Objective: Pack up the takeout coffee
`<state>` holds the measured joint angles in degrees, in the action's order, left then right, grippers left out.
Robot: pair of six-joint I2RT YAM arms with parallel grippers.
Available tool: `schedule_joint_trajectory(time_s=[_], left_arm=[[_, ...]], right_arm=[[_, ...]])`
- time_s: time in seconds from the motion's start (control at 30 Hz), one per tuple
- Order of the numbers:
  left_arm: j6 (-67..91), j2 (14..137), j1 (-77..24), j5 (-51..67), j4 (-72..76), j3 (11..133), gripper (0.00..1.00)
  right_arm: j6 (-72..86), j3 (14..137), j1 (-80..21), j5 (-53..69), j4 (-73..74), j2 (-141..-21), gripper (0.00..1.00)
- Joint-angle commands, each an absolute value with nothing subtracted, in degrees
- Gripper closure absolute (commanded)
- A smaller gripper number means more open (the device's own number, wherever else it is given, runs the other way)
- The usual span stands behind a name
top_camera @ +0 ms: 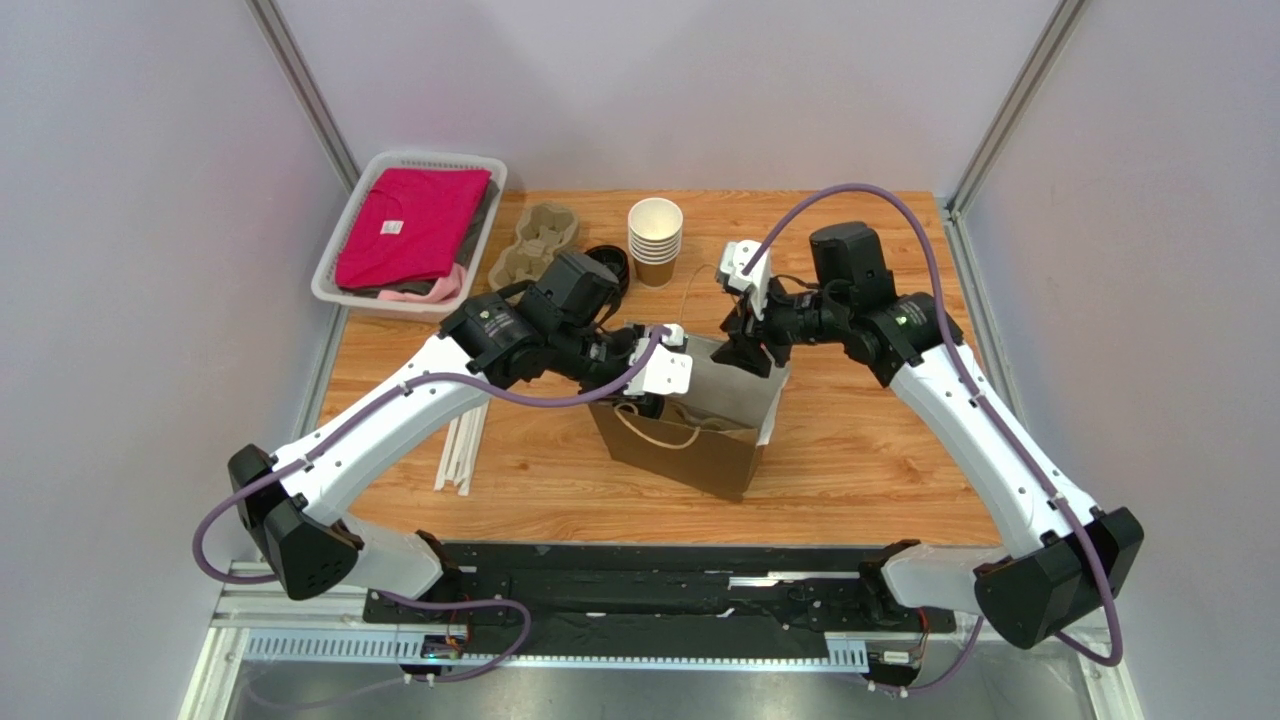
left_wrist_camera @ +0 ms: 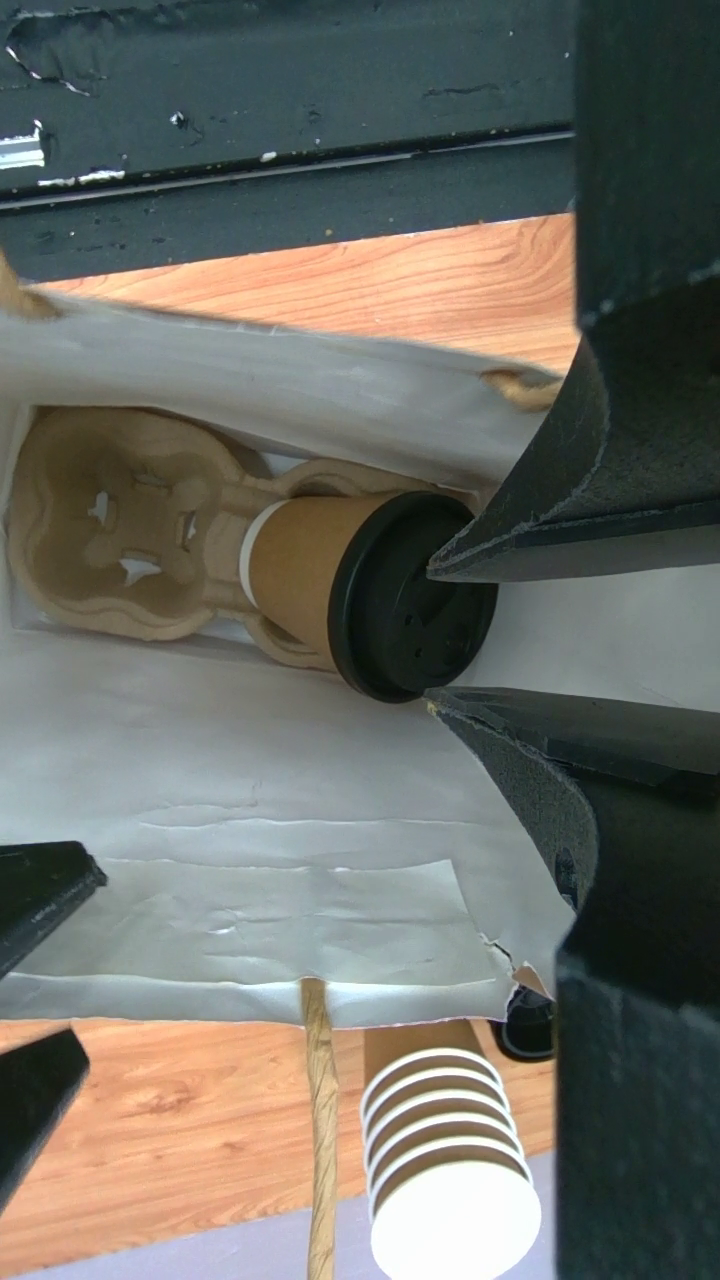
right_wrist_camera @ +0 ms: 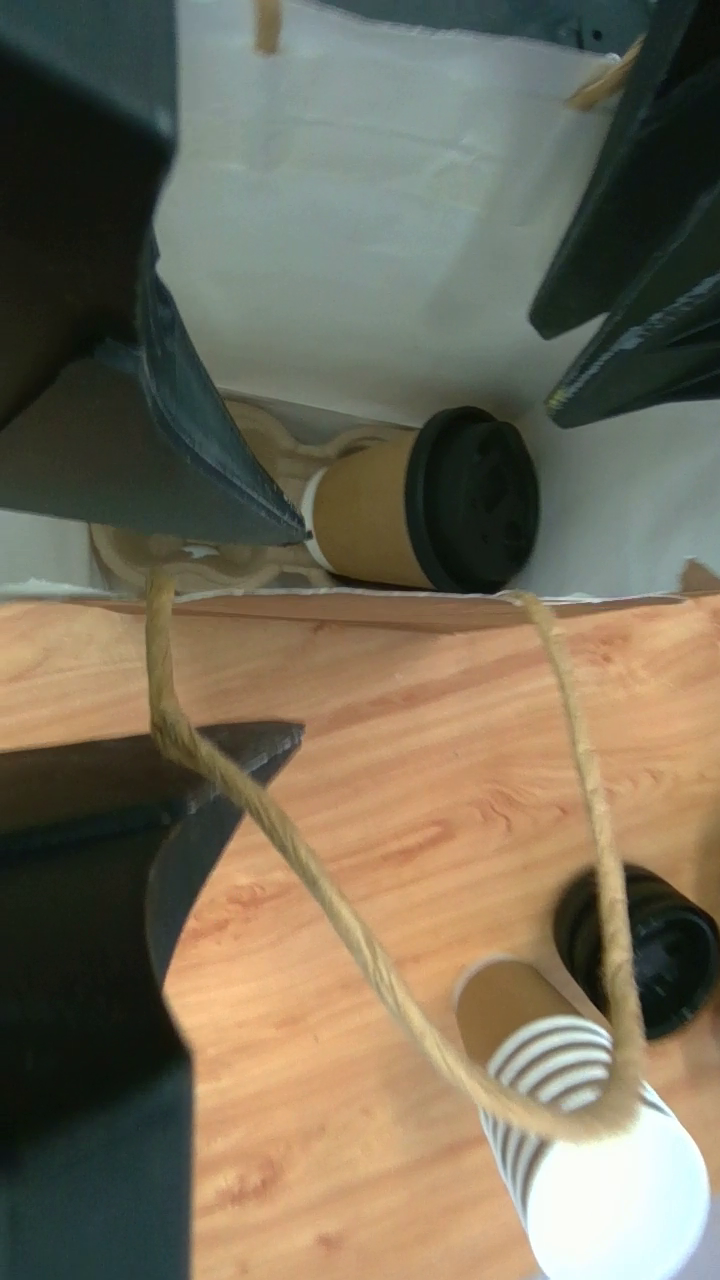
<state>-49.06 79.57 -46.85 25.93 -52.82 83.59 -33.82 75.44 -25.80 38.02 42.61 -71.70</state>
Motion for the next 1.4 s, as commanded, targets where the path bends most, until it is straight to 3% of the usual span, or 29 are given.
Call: schedule_joint_trajectory(time_s=[0.0,0.03,0.17,0.27,0.5,0.6,1.1,1.37], left_arm=[[-50.2,77.0,-47.1,25.8,-51.1,82.1,0.6],[-50.1,76.9,-47.1,25.6,-50.9,81.9,0.6],[-49.5,76.4,-47.0,25.1,-49.7,80.3,0.6],[-49.3,76.0,-47.0,24.4,-48.6,79.8,0.59],[-51.1,75.1,-47.7,22.2,-47.2,78.8,0.38],[-51.9,74.4,-48.8,20.2,-45.4,77.2,0.34],[-55.6,73.6,-54.0,6.7,-33.0,64.9,0.15],[-59.4,73.7,-57.9,2.8,-31.9,64.2,0.13]], right_arm=[[-40.8,78.8,-25.8,40.9,50.5,-72.6,0.54],[-41.3,78.9,-25.8,41.0,51.1,-72.9,0.59],[-41.7,79.6,-26.3,40.2,49.6,-73.0,1.0],[-38.9,80.2,-26.5,40.3,45.6,-72.7,1.0],[-37.0,79.5,-29.6,38.5,40.1,-69.4,1.0],[-38.1,77.4,-32.5,36.1,38.4,-67.5,1.0],[-36.5,73.6,-36.8,30.8,36.6,-64.9,1.0],[-35.6,72.7,-36.9,28.9,36.8,-65.5,1.0]])
